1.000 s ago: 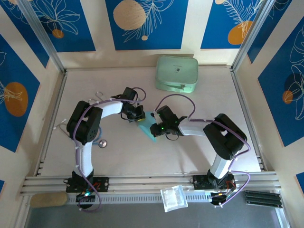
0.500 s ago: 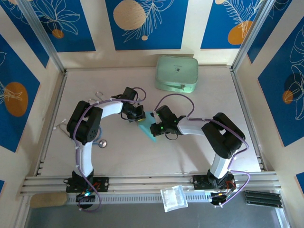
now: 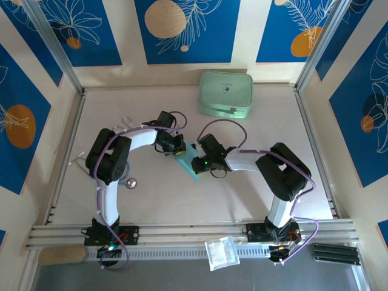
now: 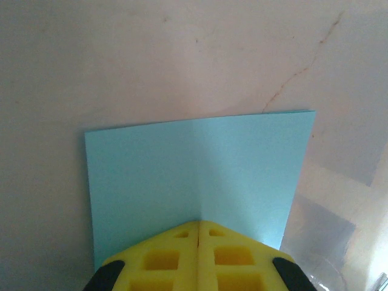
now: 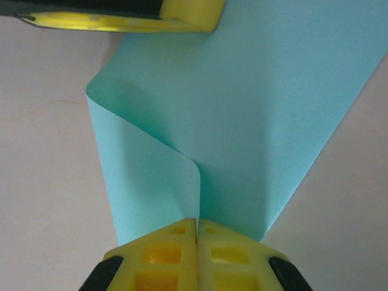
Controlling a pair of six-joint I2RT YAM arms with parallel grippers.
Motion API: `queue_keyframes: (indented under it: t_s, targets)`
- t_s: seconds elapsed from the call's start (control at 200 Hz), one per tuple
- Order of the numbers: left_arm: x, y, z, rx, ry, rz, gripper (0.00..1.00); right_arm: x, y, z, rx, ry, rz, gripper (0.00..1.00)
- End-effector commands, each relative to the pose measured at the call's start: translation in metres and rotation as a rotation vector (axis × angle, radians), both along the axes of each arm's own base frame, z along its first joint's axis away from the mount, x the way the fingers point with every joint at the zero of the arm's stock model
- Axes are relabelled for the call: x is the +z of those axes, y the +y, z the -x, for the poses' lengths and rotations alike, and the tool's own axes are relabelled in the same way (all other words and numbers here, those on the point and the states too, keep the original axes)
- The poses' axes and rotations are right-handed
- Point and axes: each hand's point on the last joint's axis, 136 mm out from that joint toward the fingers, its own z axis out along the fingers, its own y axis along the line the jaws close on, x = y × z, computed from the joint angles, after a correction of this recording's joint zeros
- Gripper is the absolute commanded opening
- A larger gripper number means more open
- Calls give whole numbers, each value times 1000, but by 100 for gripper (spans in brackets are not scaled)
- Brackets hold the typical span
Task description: Fold a paper plane with a square sheet of paper (pick it up from the middle)
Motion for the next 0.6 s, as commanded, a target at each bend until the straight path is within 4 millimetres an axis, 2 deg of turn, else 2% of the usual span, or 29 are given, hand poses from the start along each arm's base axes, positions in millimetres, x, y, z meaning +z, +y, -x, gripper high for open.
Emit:
queue_keyframes:
  t_s: [0.0, 0.12, 0.24, 0.4, 0.52, 0.595]
  targets:
    - [-15, 5, 12, -20, 51, -60, 4, -16, -9, 7, -10, 61, 49, 0]
    - [23, 3, -3, 4, -33, -32, 9, -20, -13, 9, -17, 74, 60, 0]
    - [52, 12, -13, 86, -102, -19, 17, -21, -16, 10, -28, 84, 62, 0]
    - [60, 25, -2, 198, -125, 13, 23, -23, -16, 11, -36, 98, 61, 0]
    - [65, 17, 13, 241, -109, 131, 23, -23, -14, 11, -35, 112, 57, 0]
    - [61, 13, 25, 258, -82, 178, 24, -24, -14, 12, -35, 121, 59, 0]
